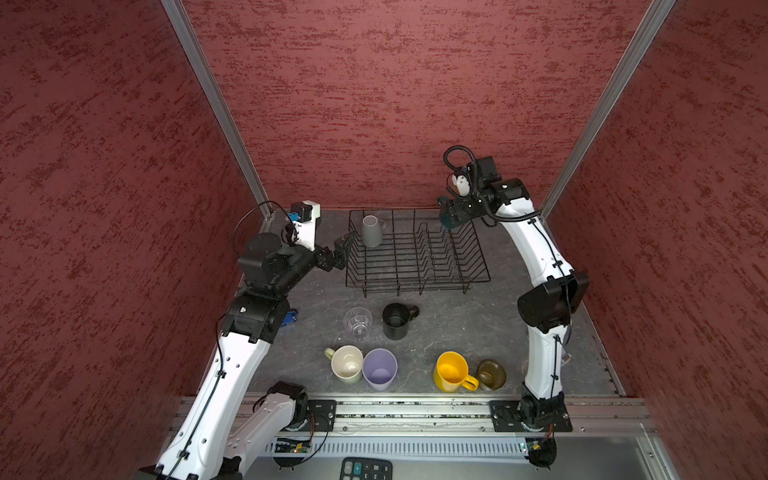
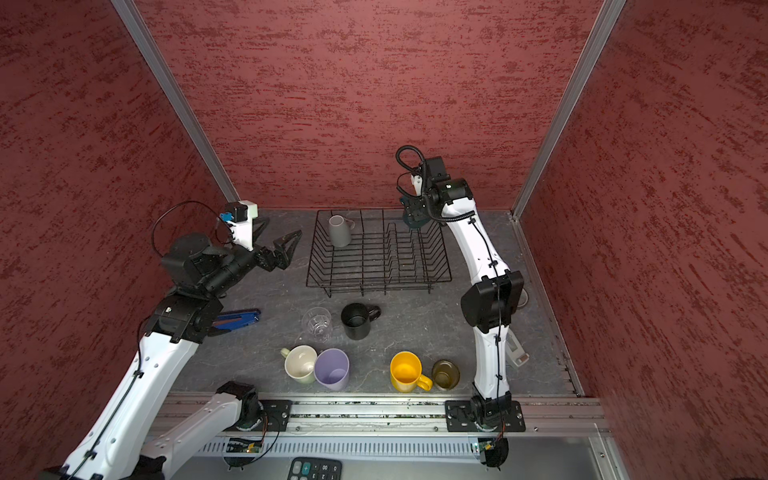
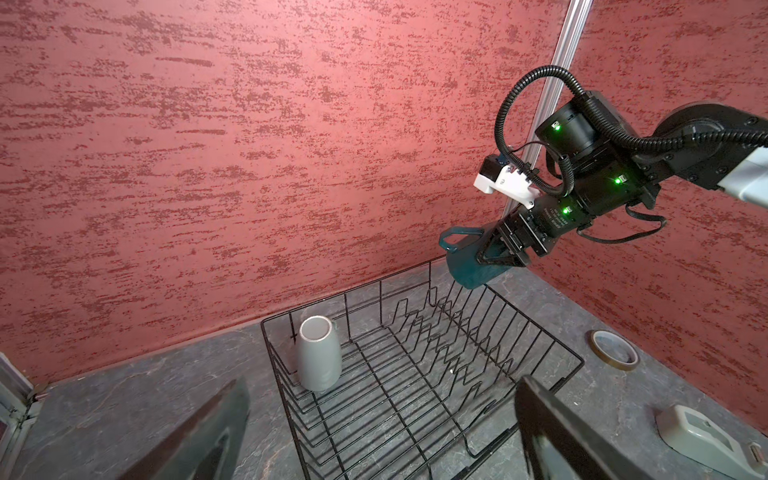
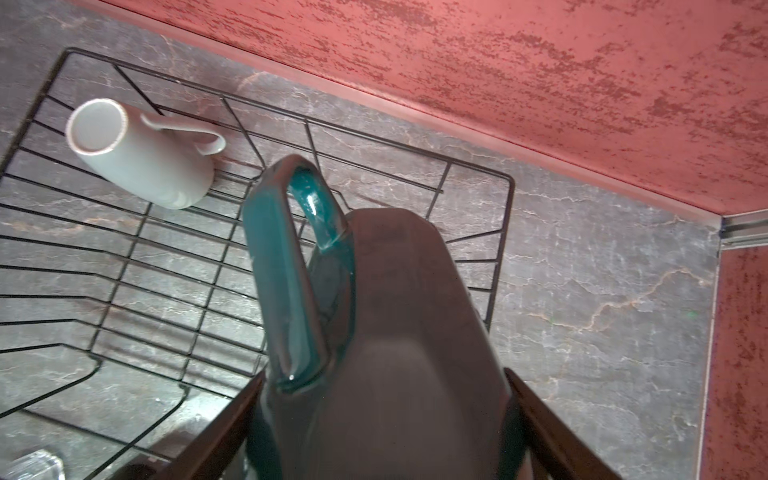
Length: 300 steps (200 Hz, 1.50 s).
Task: Load the cups into the dish rack
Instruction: 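Carry the green mug over the rack with the right gripper while the left withdraws, then lower the green mug upright into the rack and open the right gripper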
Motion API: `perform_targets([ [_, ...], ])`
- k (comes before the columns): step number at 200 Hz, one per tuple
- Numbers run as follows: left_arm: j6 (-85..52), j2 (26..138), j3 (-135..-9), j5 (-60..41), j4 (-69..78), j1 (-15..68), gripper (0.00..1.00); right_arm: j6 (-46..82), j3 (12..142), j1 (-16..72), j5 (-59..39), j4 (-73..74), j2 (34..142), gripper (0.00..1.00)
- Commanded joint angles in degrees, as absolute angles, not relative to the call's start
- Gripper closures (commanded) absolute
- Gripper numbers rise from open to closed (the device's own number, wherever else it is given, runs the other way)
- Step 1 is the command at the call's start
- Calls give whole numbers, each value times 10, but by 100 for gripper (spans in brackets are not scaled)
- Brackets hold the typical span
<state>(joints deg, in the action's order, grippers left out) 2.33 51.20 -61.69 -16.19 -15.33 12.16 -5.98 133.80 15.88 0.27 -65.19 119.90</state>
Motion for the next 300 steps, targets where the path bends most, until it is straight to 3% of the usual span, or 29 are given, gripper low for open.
perform_targets([
  [1, 38, 504, -606, -144, -137, 119, 0, -91, 1368, 153, 20, -623, 1204, 100],
  [277, 37, 511, -568, -155, -126, 119, 0, -101, 1388, 149, -10, -597, 1364, 100],
  [300, 38, 511, -567, -156, -127, 119, 0, -94, 1388, 149, -17, -593, 1367, 92],
])
